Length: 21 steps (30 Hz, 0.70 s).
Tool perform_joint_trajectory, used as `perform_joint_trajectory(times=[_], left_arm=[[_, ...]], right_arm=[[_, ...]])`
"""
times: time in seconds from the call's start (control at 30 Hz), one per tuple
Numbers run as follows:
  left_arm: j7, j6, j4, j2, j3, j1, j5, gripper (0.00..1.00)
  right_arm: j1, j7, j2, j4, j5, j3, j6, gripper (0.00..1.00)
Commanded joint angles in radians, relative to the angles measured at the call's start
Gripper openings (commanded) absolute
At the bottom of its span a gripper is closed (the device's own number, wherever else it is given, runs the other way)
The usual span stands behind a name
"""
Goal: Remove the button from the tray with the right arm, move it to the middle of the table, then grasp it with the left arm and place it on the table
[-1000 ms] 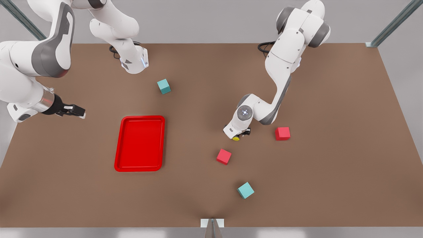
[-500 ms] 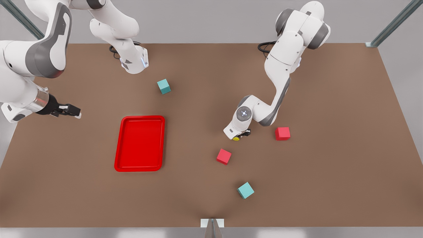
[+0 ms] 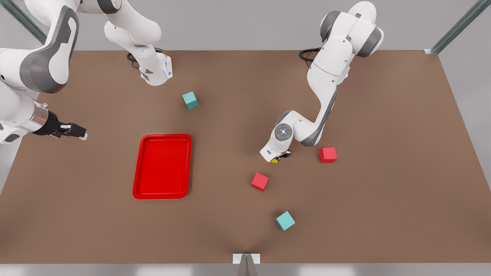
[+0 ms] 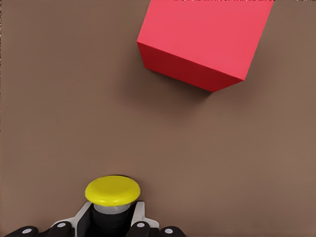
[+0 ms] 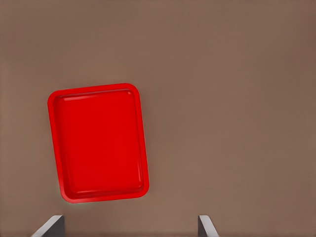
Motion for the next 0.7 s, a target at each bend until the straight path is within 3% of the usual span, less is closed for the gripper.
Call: perform_joint_trajectory(times=[0.0,0.2,0.33,0.4,0.6,0.67], left_arm=[[0.012,-0.004,0.001,-0.001,0.0,0.0,-0.013,0.38],[0.009,-0.028,0.049,-0.01,0.009,0.0,-0.014,0.38],[-0.124,-0.266,0.188,-0.004,0.034,-0.004,0.002,0.38],[-0.377,-0.318,0.213,-0.007,0.055,-0.012,0.062,0.38],[-1.633,-0.321,0.237,-0.007,0.106,-0.023,0.369,0.39],[-1.988,-0.431,0.251,0.002,0.103,-0.027,0.602,0.39]], right_arm=[[0.0,-0.017,-0.001,0.0,-0.002,0.0,-0.002,1.0],[-0.008,-0.017,-0.003,0.0,-0.004,0.0,-0.008,1.0],[-0.008,-0.017,-0.003,0.0,-0.004,-0.002,-0.008,1.0],[-0.008,-0.015,-0.003,0.0,-0.005,-0.002,-0.008,1.0],[0.001,-0.017,-0.003,0.0,-0.024,0.0,-0.008,1.0],[0.003,-0.018,-0.003,0.0,-0.031,0.0,-0.008,1.0]])
